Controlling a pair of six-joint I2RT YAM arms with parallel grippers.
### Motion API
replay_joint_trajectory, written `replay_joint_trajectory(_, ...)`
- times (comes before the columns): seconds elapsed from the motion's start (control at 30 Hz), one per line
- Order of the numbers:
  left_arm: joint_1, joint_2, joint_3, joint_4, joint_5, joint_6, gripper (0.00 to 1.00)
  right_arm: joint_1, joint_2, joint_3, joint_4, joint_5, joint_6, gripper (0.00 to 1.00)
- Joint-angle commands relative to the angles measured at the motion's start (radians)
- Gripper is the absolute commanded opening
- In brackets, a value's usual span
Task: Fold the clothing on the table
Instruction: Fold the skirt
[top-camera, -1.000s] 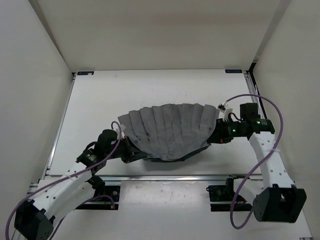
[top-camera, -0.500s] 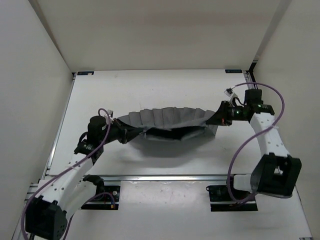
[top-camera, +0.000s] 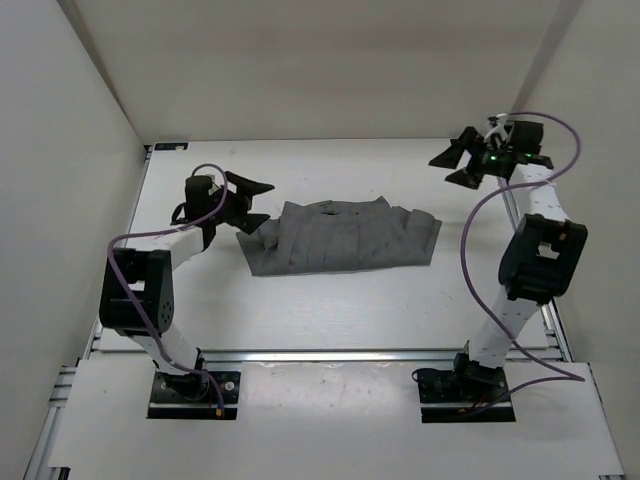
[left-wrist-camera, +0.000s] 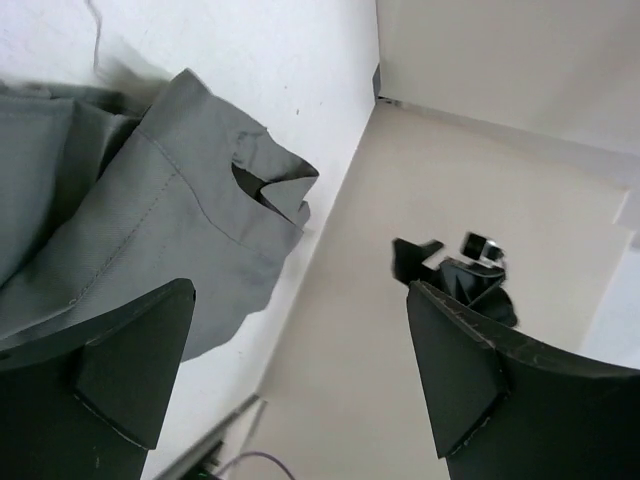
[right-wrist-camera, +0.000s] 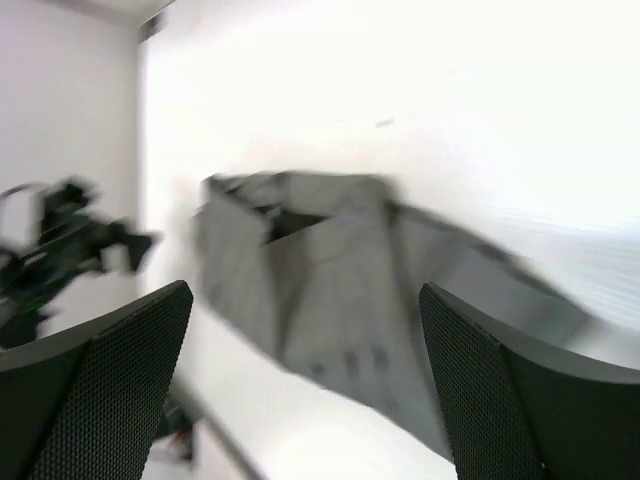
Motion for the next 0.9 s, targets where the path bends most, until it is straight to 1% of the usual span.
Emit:
replay_joint_trajectory(0.0, 0.013, -0.112, 0.082, -0.176, 0.000, 0.239, 0.99, -0.047, -0.107, 0.005, -0.092, 0.199, -0.204, 0.99)
replay_joint_trajectory(0.03, -0.002, -0.113, 0.134, -0.288, 0.006, 0.360, 0.99, -0.036, -0.125, -0.006, -0.099, 0.216, -0.238, 0.99)
replay_joint_trajectory(0.07, -0.014, -0.115, 0.162, -0.337, -0.001, 0.490, 0.99, -0.024, -0.148, -0.035, -0.093, 0.227, -0.332, 0.99)
replay_joint_trajectory(0.1, -0.042, -0.098, 0.220, -0.441, -0.012, 0.554, 0.99, 0.001, -0.165, -0.081, -0.082, 0.219, -0.455, 0.99)
replay_joint_trajectory(0.13, -0.071, -0.081, 0.274, -0.524, -0.024, 0.676, 0.98, 0.033, -0.196, -0.103, -0.071, 0.215, -0.514, 0.99)
replay_joint_trajectory(0.17, -0.086, -0.073, 0.303, -0.558, -0.035, 0.765, 0.98, 0.047, -0.222, -0.150, -0.060, 0.216, -0.630, 0.99)
replay_joint_trajectory(0.2, -0.103, -0.055, 0.314, -0.594, -0.044, 0.833, 0.99, 0.086, -0.234, -0.194, -0.054, 0.221, -0.728, 0.99)
replay_joint_trajectory(0.23, -0.120, -0.038, 0.334, -0.630, -0.067, 0.861, 0.99, 0.113, -0.241, -0.205, -0.056, 0.216, -0.767, 0.99)
replay_joint_trajectory(0.27, -0.138, -0.023, 0.368, -0.666, -0.086, 0.934, 0.98, 0.120, -0.236, -0.221, -0.056, 0.196, -0.795, 0.99)
replay_joint_trajectory(0.3, -0.169, 0.014, 0.392, -0.756, -0.159, 1.020, 0.99, 0.128, -0.247, -0.262, -0.031, 0.170, -0.783, 0.99)
replay_joint_trajectory(0.37, -0.227, 0.086, 0.483, -0.902, -0.332, 1.117, 0.99, 0.145, -0.244, -0.305, 0.006, 0.155, -0.741, 0.99)
replay_joint_trajectory(0.4, -0.252, 0.101, 0.515, -0.933, -0.350, 1.154, 0.98, 0.148, -0.236, -0.317, 0.015, 0.158, -0.722, 1.00)
replay_joint_trajectory(0.43, -0.258, 0.141, 0.526, -0.969, -0.397, 1.160, 0.99, 0.160, -0.215, -0.324, 0.022, 0.149, -0.714, 0.99)
replay_joint_trajectory(0.47, -0.257, 0.154, 0.537, -0.979, -0.399, 1.157, 0.99, 0.168, -0.209, -0.322, 0.018, 0.140, -0.712, 0.99)
replay_joint_trajectory(0.5, -0.248, 0.163, 0.517, -0.973, -0.388, 1.146, 0.99, 0.166, -0.183, -0.324, 0.018, 0.123, -0.711, 0.99)
replay_joint_trajectory(0.6, -0.214, 0.201, 0.515, -0.913, -0.373, 1.145, 0.99, 0.223, -0.130, -0.278, -0.026, 0.077, -0.755, 0.99)
replay_joint_trajectory(0.67, -0.209, 0.241, 0.549, -0.916, -0.411, 1.184, 0.99, 0.235, -0.077, -0.230, -0.057, 0.077, -0.778, 0.99)
replay_joint_trajectory(0.73, -0.176, 0.267, 0.572, -0.889, -0.393, 1.142, 0.98, 0.254, -0.042, -0.183, -0.059, 0.105, -0.778, 0.99)
replay_joint_trajectory(0.77, -0.177, 0.284, 0.586, -0.867, -0.381, 1.131, 0.98, 0.255, -0.040, -0.164, -0.054, 0.119, -0.780, 0.99)
replay_joint_trajectory(0.8, -0.174, 0.304, 0.625, -0.858, -0.387, 1.131, 0.98, 0.257, -0.029, -0.147, -0.054, 0.119, -0.778, 1.00)
replay_joint_trajectory(0.87, -0.177, 0.336, 0.691, -0.852, -0.382, 1.136, 0.99, 0.262, 0.029, -0.062, -0.104, 0.100, -0.781, 1.00)
